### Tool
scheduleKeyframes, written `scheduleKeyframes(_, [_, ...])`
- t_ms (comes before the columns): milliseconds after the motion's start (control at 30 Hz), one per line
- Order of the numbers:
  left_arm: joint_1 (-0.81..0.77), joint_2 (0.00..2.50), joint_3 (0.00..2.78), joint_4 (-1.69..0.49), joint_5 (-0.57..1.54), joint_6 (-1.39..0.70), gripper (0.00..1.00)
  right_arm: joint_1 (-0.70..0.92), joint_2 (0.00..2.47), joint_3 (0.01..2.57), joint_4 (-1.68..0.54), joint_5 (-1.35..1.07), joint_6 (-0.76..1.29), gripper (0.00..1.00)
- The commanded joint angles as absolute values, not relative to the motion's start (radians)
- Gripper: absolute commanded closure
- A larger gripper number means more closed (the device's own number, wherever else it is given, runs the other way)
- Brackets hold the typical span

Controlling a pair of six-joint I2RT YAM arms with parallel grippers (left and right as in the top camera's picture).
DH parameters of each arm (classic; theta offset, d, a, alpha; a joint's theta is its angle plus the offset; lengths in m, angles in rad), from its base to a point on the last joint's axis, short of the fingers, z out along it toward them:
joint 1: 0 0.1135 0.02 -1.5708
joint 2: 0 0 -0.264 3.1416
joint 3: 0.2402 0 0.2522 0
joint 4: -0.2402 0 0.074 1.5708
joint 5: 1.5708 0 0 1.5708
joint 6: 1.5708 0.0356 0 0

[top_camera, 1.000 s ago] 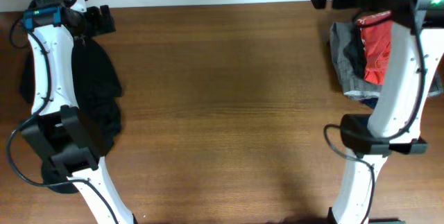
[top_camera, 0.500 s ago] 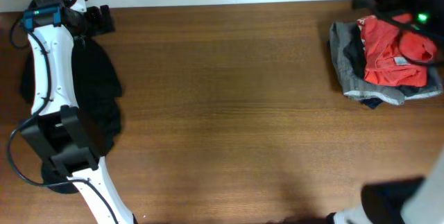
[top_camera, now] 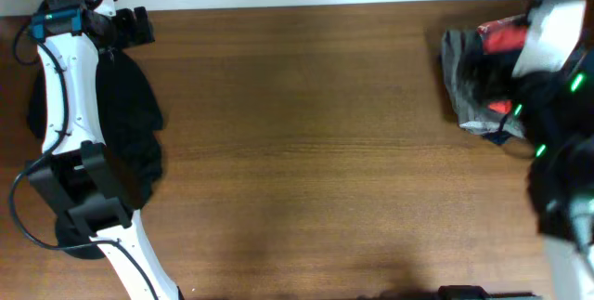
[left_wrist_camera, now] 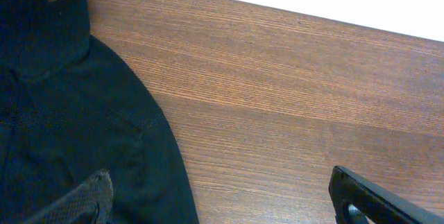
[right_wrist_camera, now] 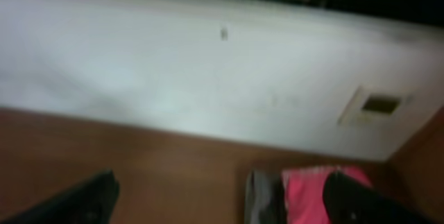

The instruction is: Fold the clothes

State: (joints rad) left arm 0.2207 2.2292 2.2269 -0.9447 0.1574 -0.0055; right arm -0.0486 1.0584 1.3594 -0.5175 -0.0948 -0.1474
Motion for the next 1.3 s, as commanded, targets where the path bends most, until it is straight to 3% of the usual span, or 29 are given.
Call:
scheduleKeyframes(0, [0.218,2.21,2.218,-0.944,0.168,-0.015,0.01,-0.06,0.905,1.091,-0.377,-0.132,-0.149,0.02])
scheduleKeyframes(267, [0.218,2.21,2.218,-0.944,0.168,-0.015,0.01,-0.059,0.601,0.464,0.035,-0.154,-0.051,0.02])
scheduleKeyframes(467, [0.218,2.21,2.218,-0.944,0.168,-0.015,0.01,-0.053,0.407,0.174,0.135,-0.152,0.02,0.02])
scheduleKeyframes(700, [0.218,2.21,2.218,-0.944,0.168,-0.015,0.01,-0.012,0.216,0.004,0.131,-0.142,0.02,0.02])
scheduleKeyframes(1067, [0.218,2.21,2.218,-0.944,0.168,-0.015,0.01,0.064,0.103,0.006,-0.069,-0.12,0.02,0.02])
scheduleKeyframes(1267, [0.218,2.21,2.218,-0.944,0.168,-0.015,0.01,0.074,0.038,0.006,-0.068,-0.119,0.017,0.02])
